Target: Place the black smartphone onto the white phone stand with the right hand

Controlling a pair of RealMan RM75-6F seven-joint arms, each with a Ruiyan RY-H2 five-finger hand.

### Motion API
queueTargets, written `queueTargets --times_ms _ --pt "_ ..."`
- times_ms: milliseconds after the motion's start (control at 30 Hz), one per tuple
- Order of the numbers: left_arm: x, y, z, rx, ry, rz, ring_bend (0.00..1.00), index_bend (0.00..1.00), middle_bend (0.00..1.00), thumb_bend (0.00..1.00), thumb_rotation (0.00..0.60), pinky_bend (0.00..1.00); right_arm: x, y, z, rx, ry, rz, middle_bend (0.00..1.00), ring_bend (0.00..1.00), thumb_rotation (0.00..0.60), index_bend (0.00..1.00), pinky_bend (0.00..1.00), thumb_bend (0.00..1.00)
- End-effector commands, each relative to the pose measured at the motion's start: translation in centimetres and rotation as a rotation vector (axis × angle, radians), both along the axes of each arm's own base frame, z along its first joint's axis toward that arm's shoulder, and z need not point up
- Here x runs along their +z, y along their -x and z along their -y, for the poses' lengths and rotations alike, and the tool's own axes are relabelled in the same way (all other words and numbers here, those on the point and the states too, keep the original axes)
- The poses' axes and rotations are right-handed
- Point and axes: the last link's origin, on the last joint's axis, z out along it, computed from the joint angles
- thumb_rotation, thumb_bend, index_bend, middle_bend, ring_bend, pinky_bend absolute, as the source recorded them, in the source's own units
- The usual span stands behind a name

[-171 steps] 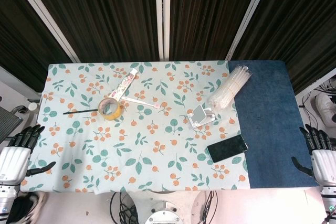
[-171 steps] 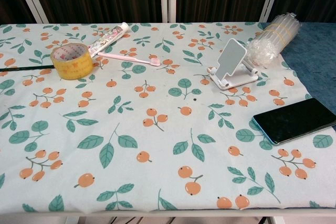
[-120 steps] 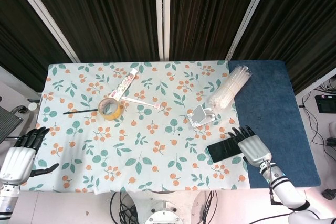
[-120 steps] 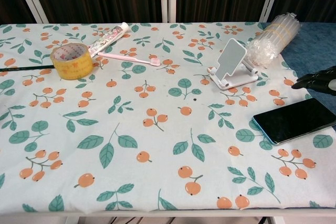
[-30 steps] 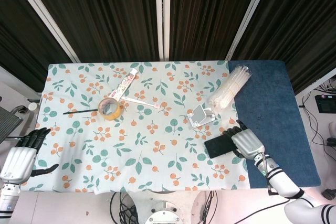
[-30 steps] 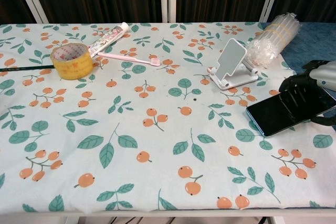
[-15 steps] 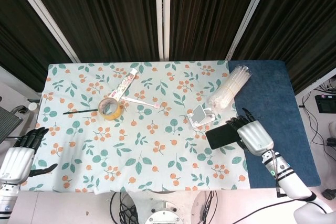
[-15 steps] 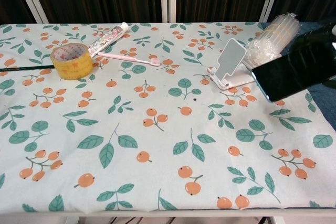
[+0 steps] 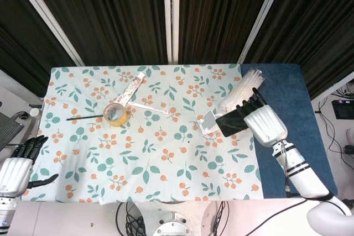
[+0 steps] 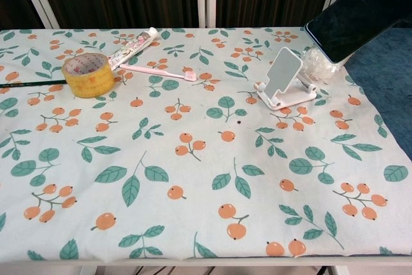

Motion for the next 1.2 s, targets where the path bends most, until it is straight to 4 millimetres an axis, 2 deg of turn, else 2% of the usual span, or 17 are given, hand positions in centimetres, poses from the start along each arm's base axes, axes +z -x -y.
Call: queueTargets --times_ms 33,300,500,900,1200 --pt "0.0 0.0 0.1 -0.001 -0.002 0.002 0.1 0.09 0.09 0.07 0.454 0.21 -0.6 -4.0 1.8 0.03 -0.004 -0.128 0.37 0.36 0.6 0.49 0.0 0.38" --pt "0.2 0.0 0.2 -0.004 -0.01 0.003 0.1 0.09 0.09 0.07 0.454 0.21 -3.1 -6.9 3.1 -0.041 -0.007 -0.331 0.35 0.36 0.6 0.5 0.0 0.38" --pt "0.2 0.2 0.2 -0.002 -0.008 0.006 0.1 0.09 0.09 0.07 0.457 0.21 -4.8 -8.6 3.6 -0.063 0.002 -0.413 0.33 0.36 0.6 0.49 0.0 0.39" --pt "0.2 0.3 0.3 -0.002 -0.005 0.009 0.1 0.09 0.09 0.07 0.455 0.21 -7.7 -10.0 4.0 -0.069 0.019 -0.525 0.33 0.35 0.6 0.49 0.0 0.39" --pt "0.2 0.5 0.3 -0.002 -0.008 0.015 0.1 0.09 0.09 0.07 0.455 0.21 -8.8 -10.2 4.3 -0.068 0.033 -0.566 0.32 0.35 0.6 0.49 0.0 0.39"
